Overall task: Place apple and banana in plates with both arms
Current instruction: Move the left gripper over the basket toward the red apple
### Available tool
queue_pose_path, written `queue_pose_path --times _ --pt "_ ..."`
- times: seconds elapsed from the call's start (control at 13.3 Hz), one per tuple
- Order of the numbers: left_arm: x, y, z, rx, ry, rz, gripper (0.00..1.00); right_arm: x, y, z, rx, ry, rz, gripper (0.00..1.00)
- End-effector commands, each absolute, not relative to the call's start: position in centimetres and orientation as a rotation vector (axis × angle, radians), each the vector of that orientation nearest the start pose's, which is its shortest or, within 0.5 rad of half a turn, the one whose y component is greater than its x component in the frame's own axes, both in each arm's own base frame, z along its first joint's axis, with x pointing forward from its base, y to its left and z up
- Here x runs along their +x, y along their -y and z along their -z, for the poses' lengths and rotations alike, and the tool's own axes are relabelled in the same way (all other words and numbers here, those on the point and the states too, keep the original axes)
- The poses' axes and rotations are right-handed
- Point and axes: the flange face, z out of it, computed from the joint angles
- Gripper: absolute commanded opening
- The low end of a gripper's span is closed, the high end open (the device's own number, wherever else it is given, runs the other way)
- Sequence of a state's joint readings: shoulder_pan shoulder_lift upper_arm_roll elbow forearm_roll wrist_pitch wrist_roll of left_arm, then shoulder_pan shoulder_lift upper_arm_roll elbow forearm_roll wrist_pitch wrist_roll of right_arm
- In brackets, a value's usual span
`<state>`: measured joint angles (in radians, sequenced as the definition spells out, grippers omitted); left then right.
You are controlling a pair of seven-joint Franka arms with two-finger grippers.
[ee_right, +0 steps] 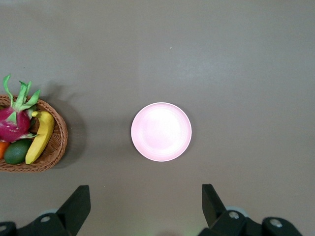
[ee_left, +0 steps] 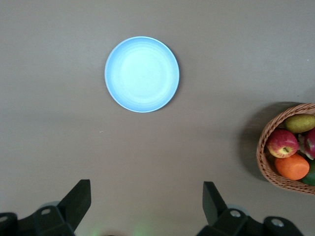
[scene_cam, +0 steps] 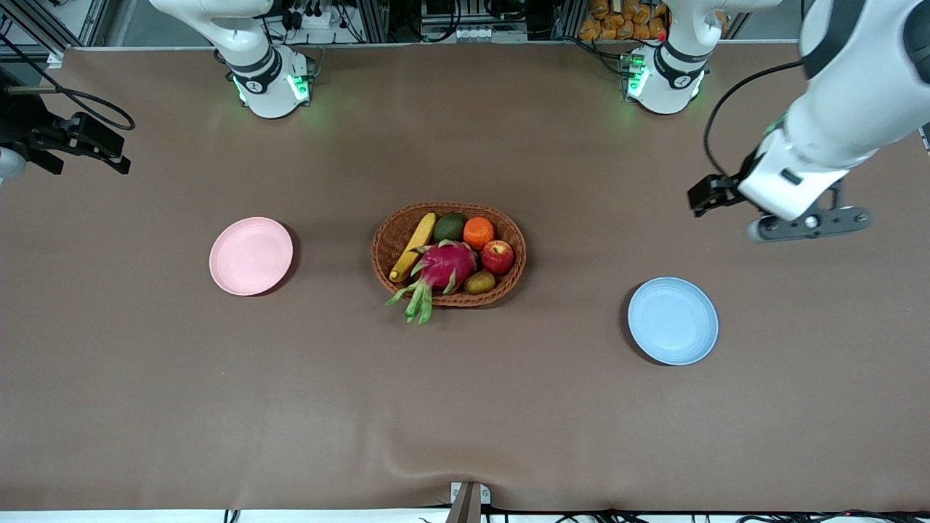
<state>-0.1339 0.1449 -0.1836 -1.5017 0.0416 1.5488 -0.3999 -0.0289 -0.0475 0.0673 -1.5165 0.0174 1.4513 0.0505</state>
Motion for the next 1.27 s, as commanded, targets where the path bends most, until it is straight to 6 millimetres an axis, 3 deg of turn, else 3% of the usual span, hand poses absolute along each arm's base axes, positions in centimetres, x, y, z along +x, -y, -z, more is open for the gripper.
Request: queue_pose_path --times 0.0,0.22,0.52,0.9,1.2 --pt "57.2 20.9 -55.3 -3.102 0.138 -0.144 1.0 52.7 -2.5 -66.9 -3.114 -0.03 -0.033 1.0" --pt "57.5 24.6 -52.4 -3.103 0.191 -0.147 1.0 52.7 -2.5 -66.9 -3.111 -0.029 -0.034 1.0" --pt "56.4 29.2 -50.0 -3.073 0.355 -0.162 1.0 52.7 -2.4 -66.9 -3.11 -0.034 -0.036 1.0" --pt "55.8 32.6 -47.4 -3.07 0.403 -0.171 1.0 52.7 -2.3 -66.8 -3.11 -0.036 -0.041 1.0" --pt "54.6 36.0 -43.6 -3.074 0.521 -0.147 1.0 52.7 -2.0 -66.8 -3.096 -0.045 -0.044 1.0"
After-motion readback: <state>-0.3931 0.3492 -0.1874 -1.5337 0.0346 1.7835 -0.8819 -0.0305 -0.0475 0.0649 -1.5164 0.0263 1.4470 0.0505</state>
